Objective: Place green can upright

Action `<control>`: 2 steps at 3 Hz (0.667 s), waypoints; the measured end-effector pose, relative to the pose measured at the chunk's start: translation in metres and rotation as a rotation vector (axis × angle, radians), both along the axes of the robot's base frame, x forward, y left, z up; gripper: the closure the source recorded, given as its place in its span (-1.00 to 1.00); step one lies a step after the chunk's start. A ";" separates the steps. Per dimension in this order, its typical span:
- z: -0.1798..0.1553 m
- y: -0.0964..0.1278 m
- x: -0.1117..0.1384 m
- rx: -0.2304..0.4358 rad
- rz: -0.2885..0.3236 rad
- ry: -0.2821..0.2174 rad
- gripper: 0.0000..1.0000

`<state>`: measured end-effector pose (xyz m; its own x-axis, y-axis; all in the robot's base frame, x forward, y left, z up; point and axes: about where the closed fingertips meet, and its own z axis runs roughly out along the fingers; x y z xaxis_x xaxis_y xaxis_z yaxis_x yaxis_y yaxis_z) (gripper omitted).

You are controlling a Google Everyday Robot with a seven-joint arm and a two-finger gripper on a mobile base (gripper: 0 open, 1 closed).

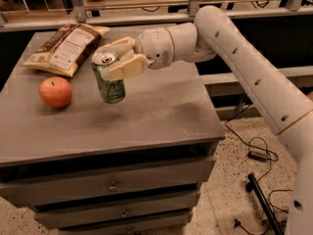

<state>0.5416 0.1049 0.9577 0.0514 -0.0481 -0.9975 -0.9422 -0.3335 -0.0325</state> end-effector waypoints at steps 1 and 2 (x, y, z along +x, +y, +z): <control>-0.049 0.007 -0.008 -0.114 -0.006 0.116 -0.61; -0.055 0.012 -0.015 -0.125 0.012 0.128 -1.00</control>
Offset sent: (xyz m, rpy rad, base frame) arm -0.0057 0.0047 -0.0392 -0.0940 0.0938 -0.0074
